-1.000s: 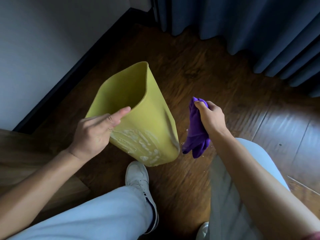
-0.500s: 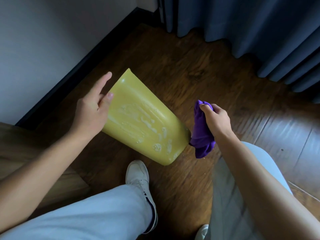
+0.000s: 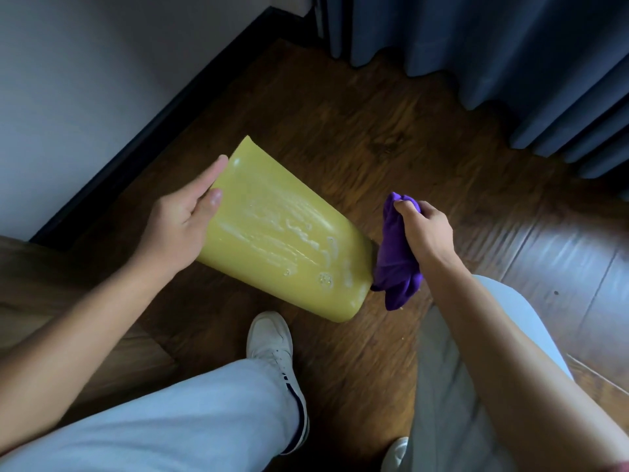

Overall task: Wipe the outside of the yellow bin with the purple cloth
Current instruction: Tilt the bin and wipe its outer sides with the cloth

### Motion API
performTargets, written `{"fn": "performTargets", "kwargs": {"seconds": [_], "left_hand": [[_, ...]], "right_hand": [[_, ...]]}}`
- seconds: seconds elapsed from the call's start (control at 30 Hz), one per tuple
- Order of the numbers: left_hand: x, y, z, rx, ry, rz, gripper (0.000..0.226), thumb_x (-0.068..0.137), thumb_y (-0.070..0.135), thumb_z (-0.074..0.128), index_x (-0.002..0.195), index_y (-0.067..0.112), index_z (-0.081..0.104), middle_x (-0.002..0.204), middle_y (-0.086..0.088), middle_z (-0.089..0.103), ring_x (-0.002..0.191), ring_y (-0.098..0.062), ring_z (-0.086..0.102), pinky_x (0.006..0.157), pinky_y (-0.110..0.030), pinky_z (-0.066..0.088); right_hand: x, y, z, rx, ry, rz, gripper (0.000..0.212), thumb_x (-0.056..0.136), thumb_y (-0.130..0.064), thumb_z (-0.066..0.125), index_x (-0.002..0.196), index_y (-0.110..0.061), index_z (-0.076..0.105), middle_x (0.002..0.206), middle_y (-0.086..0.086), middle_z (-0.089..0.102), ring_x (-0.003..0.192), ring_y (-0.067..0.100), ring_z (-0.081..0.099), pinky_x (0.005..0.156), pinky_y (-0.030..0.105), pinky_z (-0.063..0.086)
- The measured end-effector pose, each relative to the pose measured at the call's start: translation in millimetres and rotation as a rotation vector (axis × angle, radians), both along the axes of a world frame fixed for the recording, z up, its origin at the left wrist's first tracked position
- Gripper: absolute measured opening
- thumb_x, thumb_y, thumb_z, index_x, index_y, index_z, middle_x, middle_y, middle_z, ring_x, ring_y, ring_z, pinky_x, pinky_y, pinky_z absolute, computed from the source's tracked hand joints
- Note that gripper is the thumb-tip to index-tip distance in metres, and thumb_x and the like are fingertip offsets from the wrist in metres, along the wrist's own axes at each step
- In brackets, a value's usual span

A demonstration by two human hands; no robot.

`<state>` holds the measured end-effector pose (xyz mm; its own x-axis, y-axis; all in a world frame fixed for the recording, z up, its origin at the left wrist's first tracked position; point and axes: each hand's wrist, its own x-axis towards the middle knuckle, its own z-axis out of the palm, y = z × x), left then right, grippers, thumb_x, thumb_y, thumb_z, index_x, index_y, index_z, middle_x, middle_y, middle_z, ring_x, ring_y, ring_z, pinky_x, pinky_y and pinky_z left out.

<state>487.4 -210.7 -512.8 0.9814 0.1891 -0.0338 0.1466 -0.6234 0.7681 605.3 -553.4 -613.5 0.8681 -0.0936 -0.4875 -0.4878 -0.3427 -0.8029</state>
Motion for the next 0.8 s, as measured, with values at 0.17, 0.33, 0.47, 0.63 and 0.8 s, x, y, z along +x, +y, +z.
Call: {"fn": "performTargets", "kwargs": {"seconds": [0.17, 0.33, 0.47, 0.63, 0.8], "left_hand": [[-3, 22, -13, -0.061, 0.008, 0.136, 0.044, 0.107, 0.038, 0.055, 0.146, 0.056, 0.048, 0.143, 0.015, 0.061, 0.127, 0.0, 0.06, 0.104, -0.029, 0.051], [-5, 26, -21, -0.019, 0.018, 0.207, 0.041, 0.106, 0.042, 0.056, 0.141, 0.061, 0.047, 0.15, 0.007, 0.057, 0.133, -0.007, 0.057, 0.112, -0.04, 0.048], [-8, 16, -26, 0.008, -0.016, 0.204, 0.042, 0.109, 0.033, 0.052, 0.151, 0.039, 0.048, 0.151, 0.006, 0.055, 0.137, -0.006, 0.054, 0.113, -0.03, 0.045], [-8, 5, -33, 0.036, -0.027, 0.229, 0.04, 0.11, 0.03, 0.05, 0.15, 0.033, 0.052, 0.148, 0.011, 0.055, 0.132, 0.002, 0.051, 0.105, -0.008, 0.041], [-7, 3, -33, -0.01, -0.002, 0.307, 0.04, 0.109, 0.03, 0.052, 0.149, 0.032, 0.055, 0.143, 0.019, 0.054, 0.132, 0.003, 0.051, 0.107, -0.011, 0.041]], "right_hand": [[8, -1, -2, -0.004, 0.031, -0.04, 0.035, 0.092, -0.051, 0.06, 0.119, -0.03, 0.065, 0.103, -0.004, 0.07, 0.087, 0.015, 0.067, 0.062, 0.027, 0.049], [22, 11, 0, 0.024, 0.118, -0.014, 0.033, 0.08, -0.058, 0.066, 0.097, -0.03, 0.068, 0.1, 0.0, 0.074, 0.088, 0.022, 0.071, 0.073, 0.036, 0.059], [34, 32, -7, 0.053, 0.06, 0.016, 0.031, 0.08, -0.058, 0.07, 0.086, -0.027, 0.072, 0.093, 0.002, 0.077, 0.091, 0.028, 0.075, 0.083, 0.043, 0.064], [32, 36, -11, 0.023, 0.274, 0.262, 0.041, 0.083, -0.069, 0.067, 0.088, -0.029, 0.074, 0.099, 0.005, 0.078, 0.091, 0.026, 0.076, 0.092, 0.041, 0.062], [18, 42, 8, -0.025, -0.006, 0.312, 0.021, 0.091, -0.046, 0.063, 0.1, -0.036, 0.079, 0.104, -0.007, 0.076, 0.102, 0.019, 0.069, 0.093, 0.034, 0.057]]}}
